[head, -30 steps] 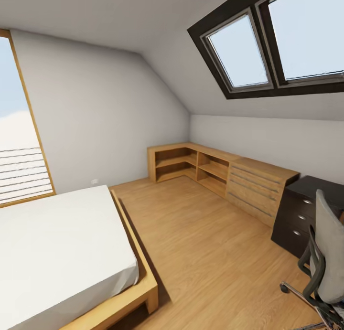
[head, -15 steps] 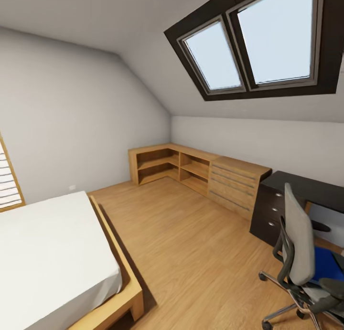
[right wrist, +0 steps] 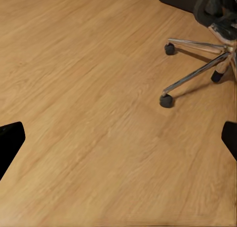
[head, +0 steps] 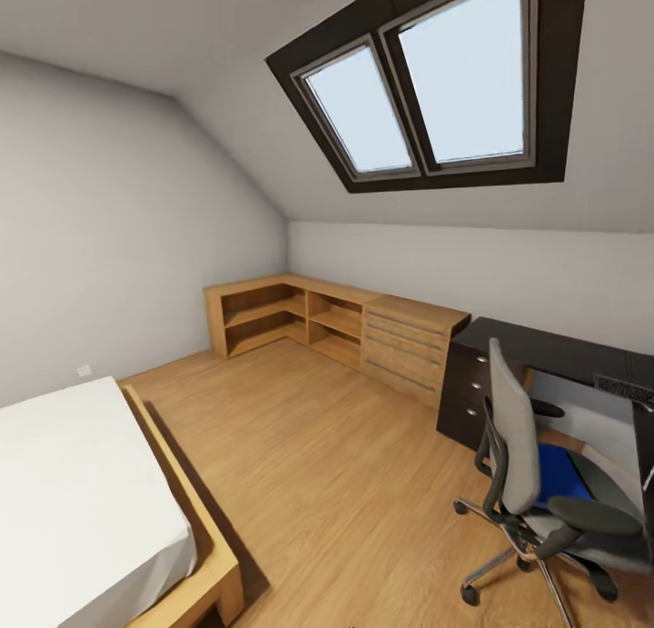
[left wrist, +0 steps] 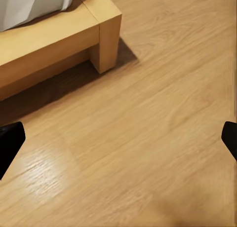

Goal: In the bedroom, organize the workspace by keeping the computer under the desk, ensuring the monitor is on the desk, placing the keyboard on the desk next to the monitor, placing the mouse on the desk next to the keyboard, moving the folder from the swivel chair onto the desk next to the mouse, stacking the notebook on top of the folder with the pen on top of the notebook, and positioning the swivel chair next to the desk.

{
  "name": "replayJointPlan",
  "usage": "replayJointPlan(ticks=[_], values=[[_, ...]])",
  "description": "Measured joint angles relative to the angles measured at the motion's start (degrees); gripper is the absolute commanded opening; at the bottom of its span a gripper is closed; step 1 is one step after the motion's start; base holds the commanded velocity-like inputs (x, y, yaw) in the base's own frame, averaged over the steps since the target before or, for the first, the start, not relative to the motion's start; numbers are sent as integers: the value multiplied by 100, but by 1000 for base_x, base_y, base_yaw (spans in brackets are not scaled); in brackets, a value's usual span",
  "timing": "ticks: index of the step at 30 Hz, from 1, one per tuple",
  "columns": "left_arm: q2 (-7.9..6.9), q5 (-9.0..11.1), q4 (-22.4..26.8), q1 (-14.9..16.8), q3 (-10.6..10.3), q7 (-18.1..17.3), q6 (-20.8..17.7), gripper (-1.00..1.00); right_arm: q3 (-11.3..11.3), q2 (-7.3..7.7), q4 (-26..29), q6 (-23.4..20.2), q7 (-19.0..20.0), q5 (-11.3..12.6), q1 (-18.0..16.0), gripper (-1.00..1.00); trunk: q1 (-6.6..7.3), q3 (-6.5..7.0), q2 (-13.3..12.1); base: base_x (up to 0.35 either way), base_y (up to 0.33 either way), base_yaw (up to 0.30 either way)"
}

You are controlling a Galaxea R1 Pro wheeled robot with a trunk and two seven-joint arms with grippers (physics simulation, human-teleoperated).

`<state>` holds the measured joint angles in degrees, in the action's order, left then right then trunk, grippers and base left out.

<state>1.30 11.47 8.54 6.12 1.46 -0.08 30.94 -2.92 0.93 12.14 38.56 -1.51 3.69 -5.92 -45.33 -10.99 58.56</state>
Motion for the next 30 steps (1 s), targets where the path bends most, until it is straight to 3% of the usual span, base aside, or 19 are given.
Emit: replayJointPlan(ticks=[4,7,30], values=[[0,0,3,-1,0,0,0,100,0,3,0,-16,-9,2,0,100,0,-27,0,0,0,-193],[0,-1,3,0,0,0,0,100,2,4,12,-290,-11,-28,-16,100,0,-50,0,0,0,-169],[0,-8,10,0,-8,0,17,100,4,7,13,-283,-3,-26,-18,100,1,-228,0,16,33,-150]])
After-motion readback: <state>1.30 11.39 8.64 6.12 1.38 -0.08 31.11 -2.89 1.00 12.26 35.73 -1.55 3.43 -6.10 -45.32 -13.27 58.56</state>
